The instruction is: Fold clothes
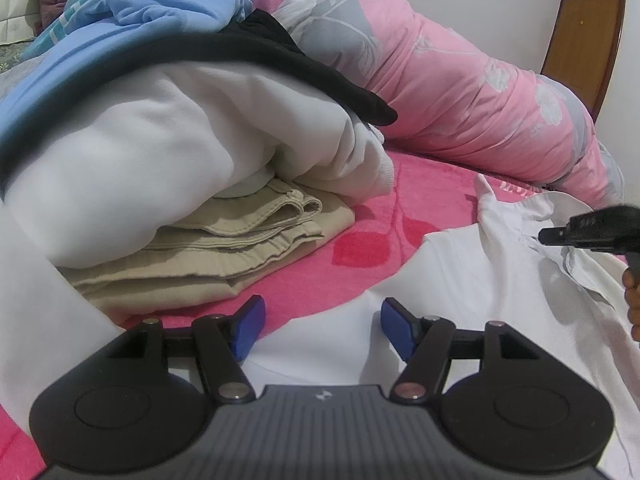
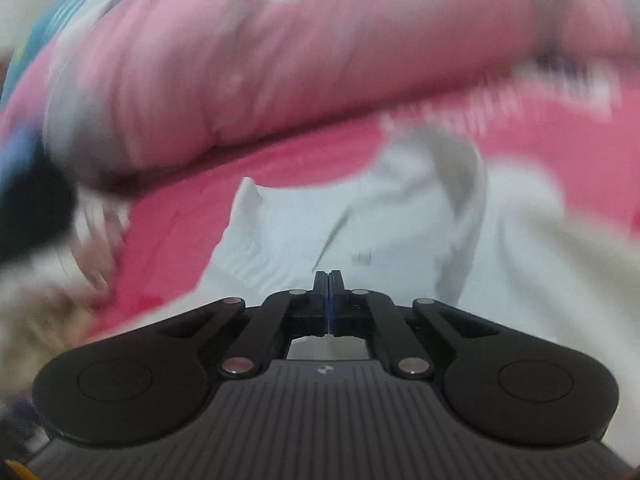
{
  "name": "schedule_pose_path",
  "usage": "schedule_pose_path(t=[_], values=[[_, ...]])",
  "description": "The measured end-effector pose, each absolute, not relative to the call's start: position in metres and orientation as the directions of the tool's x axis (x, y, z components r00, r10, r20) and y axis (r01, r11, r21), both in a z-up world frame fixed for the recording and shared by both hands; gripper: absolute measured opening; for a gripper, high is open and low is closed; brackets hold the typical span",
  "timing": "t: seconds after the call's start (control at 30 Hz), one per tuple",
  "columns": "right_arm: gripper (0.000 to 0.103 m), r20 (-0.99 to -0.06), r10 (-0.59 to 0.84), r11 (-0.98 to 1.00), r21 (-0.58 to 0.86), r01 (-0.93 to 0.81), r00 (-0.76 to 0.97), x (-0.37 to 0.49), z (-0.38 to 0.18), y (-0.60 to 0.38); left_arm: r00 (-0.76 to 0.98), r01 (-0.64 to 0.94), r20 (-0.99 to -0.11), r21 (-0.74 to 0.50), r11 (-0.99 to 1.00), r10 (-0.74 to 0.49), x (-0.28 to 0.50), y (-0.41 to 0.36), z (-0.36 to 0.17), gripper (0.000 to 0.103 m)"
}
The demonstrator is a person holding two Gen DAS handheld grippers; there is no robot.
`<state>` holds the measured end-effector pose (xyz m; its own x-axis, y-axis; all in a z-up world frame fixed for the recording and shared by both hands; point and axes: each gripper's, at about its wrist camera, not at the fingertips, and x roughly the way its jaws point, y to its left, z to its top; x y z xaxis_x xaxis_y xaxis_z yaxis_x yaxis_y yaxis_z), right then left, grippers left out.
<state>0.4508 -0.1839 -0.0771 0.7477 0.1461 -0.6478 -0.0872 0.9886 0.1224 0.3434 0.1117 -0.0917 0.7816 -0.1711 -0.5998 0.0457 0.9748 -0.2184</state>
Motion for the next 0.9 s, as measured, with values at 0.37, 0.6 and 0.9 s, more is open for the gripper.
schedule_pose_path(t=[0.37,0.6,0.9], values=[[0.017,-0.657,0.233,0.894,0.435,0.108,0.717,0.488,-0.090,-0.219,0.781,0.046,-0.600,-0.222,0.974,-0.174,0.343,0.112,-0.092,0.066],[0.047,-0.625,0.291,0.804,0.570,0.168,0.725,0.508,-0.089,-0.233,0.781,0.047,-0.600,-0.222,0.974,-0.174,0.343,0.113,-0.092,0.066],[0.002,-0.638,0.299,0.872,0.484,0.068,0.709,0.508,-0.086,-0.206,0.782,0.048,-0.599,-0.217,0.975,-0.172,0.344,0.112,-0.092,0.066]])
